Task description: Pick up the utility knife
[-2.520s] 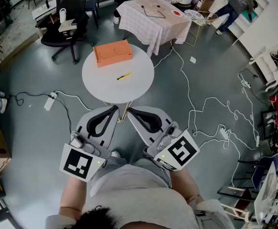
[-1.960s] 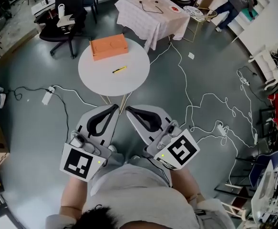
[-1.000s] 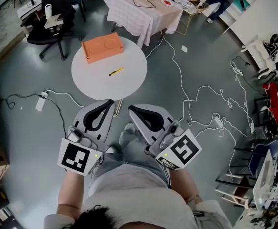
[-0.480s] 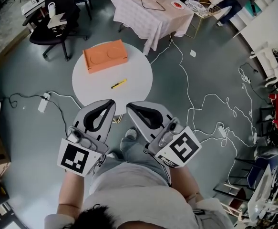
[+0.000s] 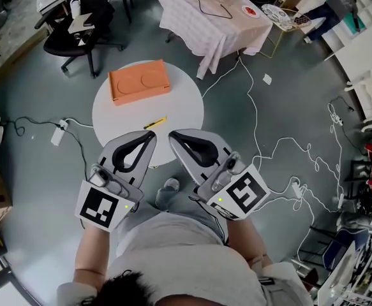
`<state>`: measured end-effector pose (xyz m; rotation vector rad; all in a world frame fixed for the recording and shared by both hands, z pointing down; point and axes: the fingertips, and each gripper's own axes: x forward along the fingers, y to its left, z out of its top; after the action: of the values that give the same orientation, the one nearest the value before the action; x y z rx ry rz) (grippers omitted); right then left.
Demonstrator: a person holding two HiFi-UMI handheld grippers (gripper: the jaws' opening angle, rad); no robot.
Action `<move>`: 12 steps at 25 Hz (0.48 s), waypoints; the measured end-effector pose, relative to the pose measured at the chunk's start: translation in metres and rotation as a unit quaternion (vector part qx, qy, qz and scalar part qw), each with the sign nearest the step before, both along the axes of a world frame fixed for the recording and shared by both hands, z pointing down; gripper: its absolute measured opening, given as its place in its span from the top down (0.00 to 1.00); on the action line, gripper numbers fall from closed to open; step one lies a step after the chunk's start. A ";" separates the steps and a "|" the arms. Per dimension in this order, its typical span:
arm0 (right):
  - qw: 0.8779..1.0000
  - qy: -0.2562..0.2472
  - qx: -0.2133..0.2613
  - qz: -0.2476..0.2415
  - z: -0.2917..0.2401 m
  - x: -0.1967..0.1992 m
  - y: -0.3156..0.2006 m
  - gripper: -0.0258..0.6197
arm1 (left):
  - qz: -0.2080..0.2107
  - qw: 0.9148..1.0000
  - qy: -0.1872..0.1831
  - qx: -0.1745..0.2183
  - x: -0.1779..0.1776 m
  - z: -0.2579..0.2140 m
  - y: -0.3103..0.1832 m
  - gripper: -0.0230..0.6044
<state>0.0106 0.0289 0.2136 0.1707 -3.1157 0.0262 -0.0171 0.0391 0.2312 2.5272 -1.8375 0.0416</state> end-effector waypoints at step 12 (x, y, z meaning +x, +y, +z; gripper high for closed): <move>0.999 -0.001 -0.024 0.041 0.015 -0.009 -0.051 0.95 | 0.015 0.998 -0.026 -0.049 -0.018 0.039 -0.049 0.94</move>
<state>0.0016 -0.0217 0.2289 0.2964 -3.1043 0.1022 -0.0351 -0.0099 0.2698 2.5091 -1.7679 0.1942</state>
